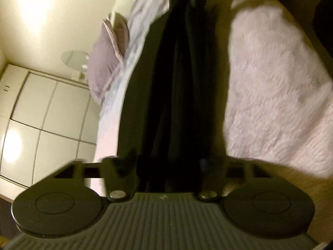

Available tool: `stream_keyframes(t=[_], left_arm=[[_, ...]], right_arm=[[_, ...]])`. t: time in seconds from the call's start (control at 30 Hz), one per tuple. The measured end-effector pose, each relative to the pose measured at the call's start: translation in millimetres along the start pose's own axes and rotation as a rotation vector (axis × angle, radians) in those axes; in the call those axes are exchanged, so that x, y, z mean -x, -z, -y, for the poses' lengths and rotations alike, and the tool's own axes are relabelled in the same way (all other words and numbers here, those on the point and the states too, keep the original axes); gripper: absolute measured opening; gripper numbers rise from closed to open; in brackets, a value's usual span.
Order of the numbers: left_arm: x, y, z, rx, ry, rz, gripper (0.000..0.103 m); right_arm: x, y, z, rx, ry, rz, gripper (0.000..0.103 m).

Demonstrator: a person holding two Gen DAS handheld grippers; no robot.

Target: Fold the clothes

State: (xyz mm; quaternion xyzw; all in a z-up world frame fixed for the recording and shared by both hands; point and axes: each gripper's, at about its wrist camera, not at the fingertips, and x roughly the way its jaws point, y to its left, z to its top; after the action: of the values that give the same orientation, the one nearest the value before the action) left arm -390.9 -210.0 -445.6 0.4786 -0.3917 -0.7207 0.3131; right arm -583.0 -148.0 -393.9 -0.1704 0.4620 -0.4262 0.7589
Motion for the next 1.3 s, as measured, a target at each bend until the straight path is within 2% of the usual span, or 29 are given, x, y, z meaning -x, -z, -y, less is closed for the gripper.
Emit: stream_keyframes(t=[0.07, 0.13, 0.23, 0.37, 0.53, 0.63, 0.8, 0.87, 0.9, 0.93, 1.03, 1.3], left_arm=[[-4.2, -1.4, -2.9, 0.017, 0.027, -0.012, 0.034], [-3.1, 0.4, -7.3, 0.036, 0.035, -0.021, 0.033], [-3.2, -0.1, -14.0, 0.054, 0.045, -0.026, 0.032], [-2.2, -1.8, -16.6, 0.057, 0.051, -0.033, 0.032], [1.8, 1.7, -18.3, 0.060, 0.062, -0.036, 0.032], [2.8, 3.8, -21.6, 0.063, 0.067, -0.033, 0.032], [2.7, 3.4, -21.6, 0.059, 0.074, -0.036, 0.033], [2.7, 2.4, -22.6, 0.053, 0.082, -0.041, 0.033], [2.3, 1.8, -23.3, 0.049, 0.087, -0.044, 0.033], [1.7, 1.2, -24.9, 0.043, 0.095, -0.047, 0.032], [0.6, 1.7, -30.2, 0.025, 0.127, -0.046, 0.030], [-2.7, 4.0, -44.4, -0.032, 0.211, -0.026, 0.025]], right_arm=[[-0.5, 1.1, -5.8, 0.017, 0.000, -0.005, 0.024], [0.8, 4.4, -12.4, 0.042, 0.028, -0.008, 0.042], [-4.9, 1.2, -25.3, 0.051, 0.039, 0.007, 0.048], [-20.4, -2.3, -40.6, 0.098, 0.067, 0.031, 0.050], [-40.9, 3.0, -35.9, 0.102, 0.100, 0.004, 0.050], [-46.9, 13.5, -30.5, 0.123, 0.143, -0.030, 0.050], [-52.2, 29.8, -24.8, 0.130, 0.167, -0.069, 0.050], [-49.7, 34.0, -21.9, 0.125, 0.153, -0.068, 0.044], [-48.8, 33.9, -20.5, 0.121, 0.134, -0.064, 0.030], [-48.4, 35.6, -19.8, 0.120, 0.131, -0.057, 0.026], [-43.1, 36.0, -12.4, 0.101, 0.116, -0.032, 0.020], [-32.3, 26.5, 17.9, 0.026, 0.031, 0.016, 0.017]])
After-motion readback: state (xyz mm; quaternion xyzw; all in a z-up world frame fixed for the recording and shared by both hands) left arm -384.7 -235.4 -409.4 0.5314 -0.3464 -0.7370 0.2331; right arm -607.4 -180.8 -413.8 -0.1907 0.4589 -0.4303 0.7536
